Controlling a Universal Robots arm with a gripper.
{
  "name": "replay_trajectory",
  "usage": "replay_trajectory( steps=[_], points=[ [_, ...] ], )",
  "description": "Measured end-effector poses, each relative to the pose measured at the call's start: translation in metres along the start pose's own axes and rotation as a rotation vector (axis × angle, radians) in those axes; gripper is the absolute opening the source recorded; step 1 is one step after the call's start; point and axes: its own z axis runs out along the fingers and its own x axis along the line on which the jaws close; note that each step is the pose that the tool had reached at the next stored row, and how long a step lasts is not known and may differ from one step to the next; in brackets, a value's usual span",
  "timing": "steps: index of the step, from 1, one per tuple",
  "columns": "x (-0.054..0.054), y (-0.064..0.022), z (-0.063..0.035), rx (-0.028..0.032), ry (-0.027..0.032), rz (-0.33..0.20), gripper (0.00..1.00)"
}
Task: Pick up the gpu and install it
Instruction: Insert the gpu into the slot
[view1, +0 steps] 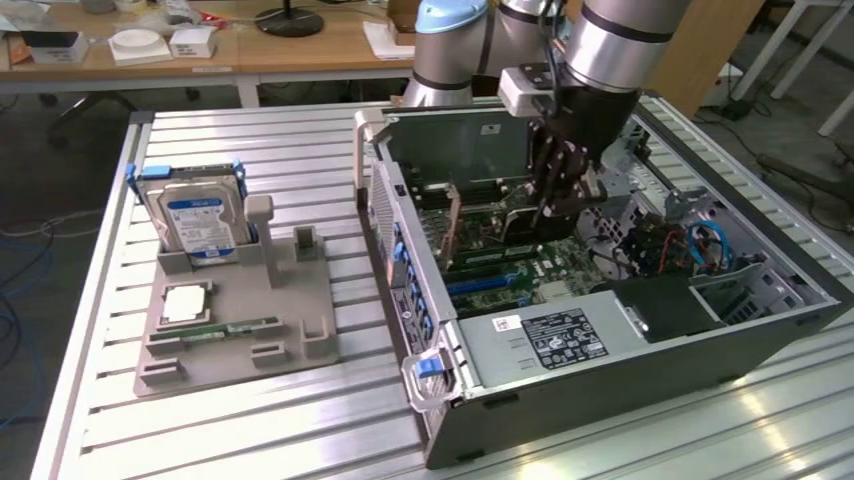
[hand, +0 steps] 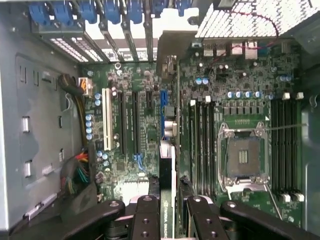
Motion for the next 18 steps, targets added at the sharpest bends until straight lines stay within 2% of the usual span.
replay_trajectory(
  steps=[2,4,8,12,18],
  points=[
    [0.000,0.0030,0.0010,0.0000,-0.0001,0.000,0.26],
    [0.000,0.0056,0.0049,0.0002,0.0034,0.000,0.26],
    [0.001,0.0092,0.0115,0.0004,0.0062,0.000,0.26],
    [0.000,0.0095,0.0150,0.0004,0.0039,0.000,0.26],
    [0.001,0.0125,0.0235,0.0003,0.0039,0.000,0.26]
  ],
)
